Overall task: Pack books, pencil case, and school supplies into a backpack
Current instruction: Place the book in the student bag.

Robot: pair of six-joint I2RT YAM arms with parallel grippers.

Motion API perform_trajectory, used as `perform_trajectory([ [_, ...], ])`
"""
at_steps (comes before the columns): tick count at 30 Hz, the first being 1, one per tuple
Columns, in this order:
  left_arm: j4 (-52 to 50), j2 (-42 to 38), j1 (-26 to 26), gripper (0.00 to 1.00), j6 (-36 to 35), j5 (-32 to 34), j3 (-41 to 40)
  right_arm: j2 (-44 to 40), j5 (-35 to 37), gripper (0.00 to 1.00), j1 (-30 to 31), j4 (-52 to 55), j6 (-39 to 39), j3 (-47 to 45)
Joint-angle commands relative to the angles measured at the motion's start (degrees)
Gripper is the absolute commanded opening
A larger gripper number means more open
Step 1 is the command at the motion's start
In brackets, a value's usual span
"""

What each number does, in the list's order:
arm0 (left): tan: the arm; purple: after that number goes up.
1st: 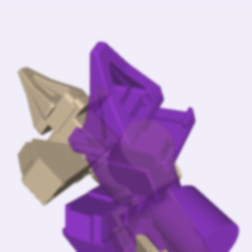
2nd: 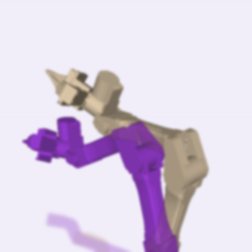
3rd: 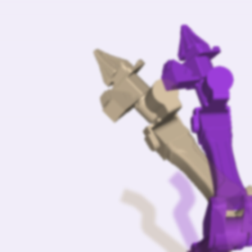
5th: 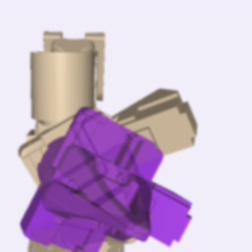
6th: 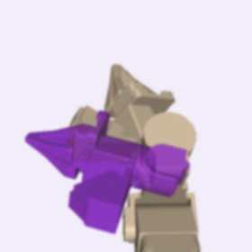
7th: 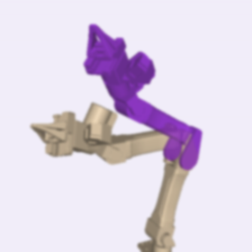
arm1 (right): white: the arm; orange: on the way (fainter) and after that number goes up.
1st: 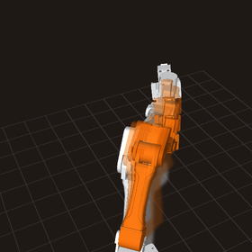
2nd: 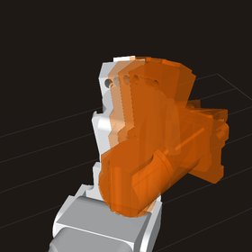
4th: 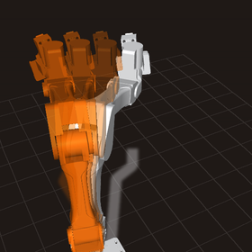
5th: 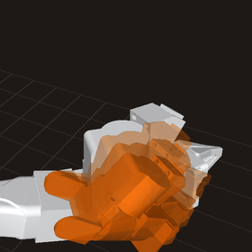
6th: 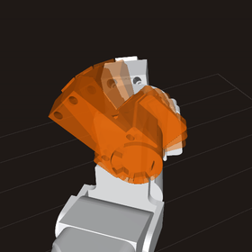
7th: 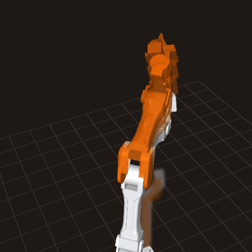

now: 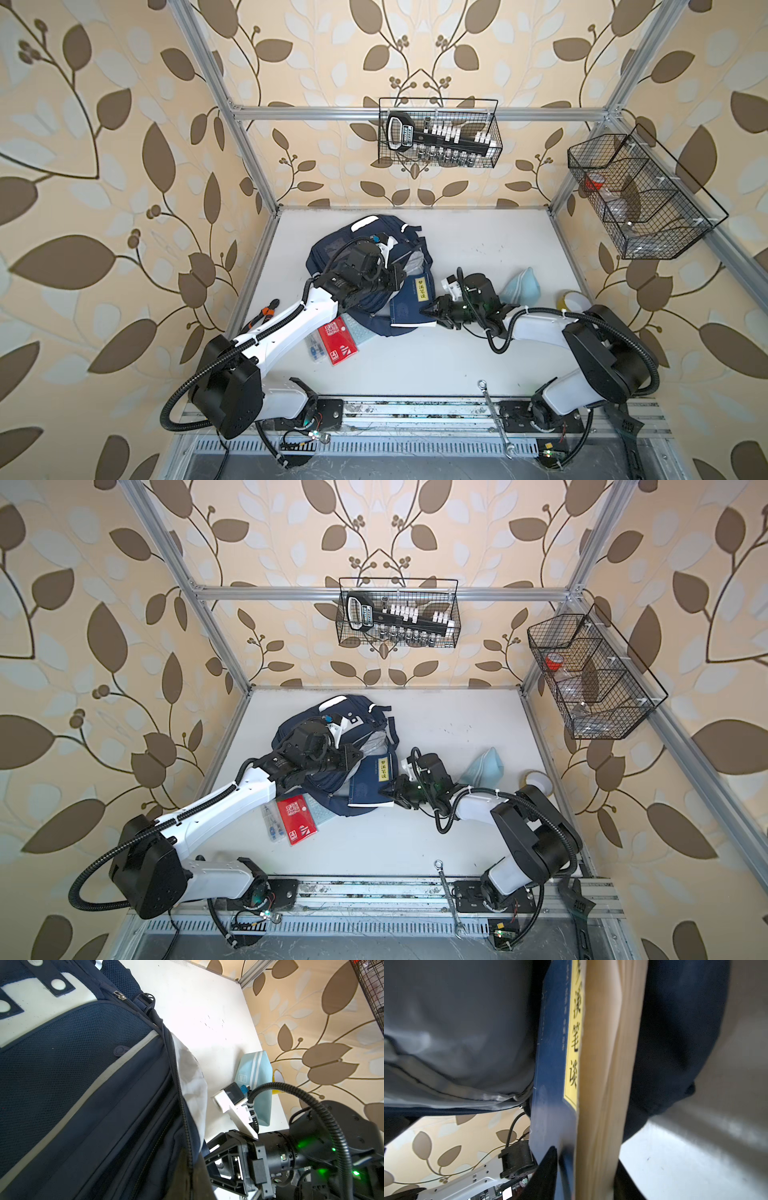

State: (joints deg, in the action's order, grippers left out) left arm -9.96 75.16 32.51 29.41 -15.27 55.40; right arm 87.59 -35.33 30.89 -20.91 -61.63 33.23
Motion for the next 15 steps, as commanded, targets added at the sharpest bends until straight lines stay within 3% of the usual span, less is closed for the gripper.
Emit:
perform_trajectory([
  [1,6.04,-4.02,-0.16,0.00,-1.46,-3.95,0.78,-1.84,0.47,0.30,0.17,0.34,0.72,0.06],
  [3,5.96,-3.97,-0.17,0.00,-1.71,-3.83,0.93,-1.04,-0.12,0.13,0.06,-0.13,0.80,0.33],
  [5,5.52,-3.96,-0.16,0.00,-2.07,-3.81,1.36,-1.01,0.01,0.02,0.21,-0.37,1.40,0.41],
  [10,4.84,-4.59,-0.14,0.00,-2.77,-3.06,1.37,-4.18,1.32,0.00,0.62,-0.06,3.41,0.47],
  [15,4.11,-4.93,-0.14,0.00,-3.14,-1.88,1.81,-12.81,4.81,0.00,1.04,1.56,6.15,-0.67],
])
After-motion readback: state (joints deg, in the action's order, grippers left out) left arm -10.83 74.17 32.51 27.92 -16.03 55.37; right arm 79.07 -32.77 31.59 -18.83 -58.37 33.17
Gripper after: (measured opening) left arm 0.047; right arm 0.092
